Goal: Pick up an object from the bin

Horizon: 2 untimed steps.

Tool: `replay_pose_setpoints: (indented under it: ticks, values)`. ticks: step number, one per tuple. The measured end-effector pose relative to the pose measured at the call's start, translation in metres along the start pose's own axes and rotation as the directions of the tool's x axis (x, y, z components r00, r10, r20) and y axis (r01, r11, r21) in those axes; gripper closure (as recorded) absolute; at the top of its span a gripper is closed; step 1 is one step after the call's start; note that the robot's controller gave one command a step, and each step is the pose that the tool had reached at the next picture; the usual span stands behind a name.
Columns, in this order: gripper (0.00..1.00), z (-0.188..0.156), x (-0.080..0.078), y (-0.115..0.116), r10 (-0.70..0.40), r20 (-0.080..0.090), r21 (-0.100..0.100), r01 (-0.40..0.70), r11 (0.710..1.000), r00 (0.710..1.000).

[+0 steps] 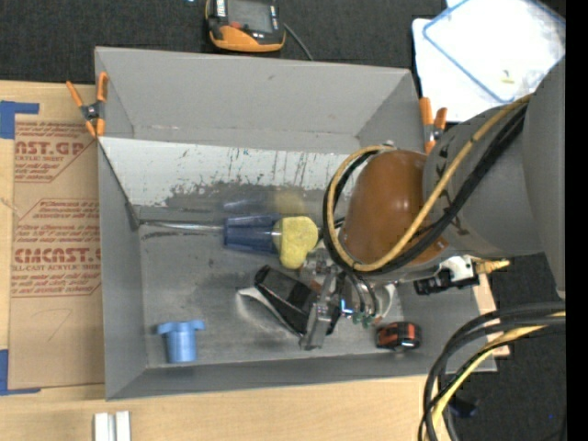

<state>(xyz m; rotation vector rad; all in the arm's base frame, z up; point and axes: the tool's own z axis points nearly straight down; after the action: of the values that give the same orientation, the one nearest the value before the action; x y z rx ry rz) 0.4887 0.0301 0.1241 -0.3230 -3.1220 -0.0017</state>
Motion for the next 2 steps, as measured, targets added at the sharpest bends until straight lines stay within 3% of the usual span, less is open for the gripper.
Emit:
replay_pose_setpoints:
  ticks: [1,2]
  values:
    - [0.00,-0.012,0.008,-0.006,0.066,0.003,-0.002,-0.066,0.998,0.998]
    - [0.00,-0.001,0.003,0.008,0.232,-0.001,0.000,-0.232,0.973,0.973]
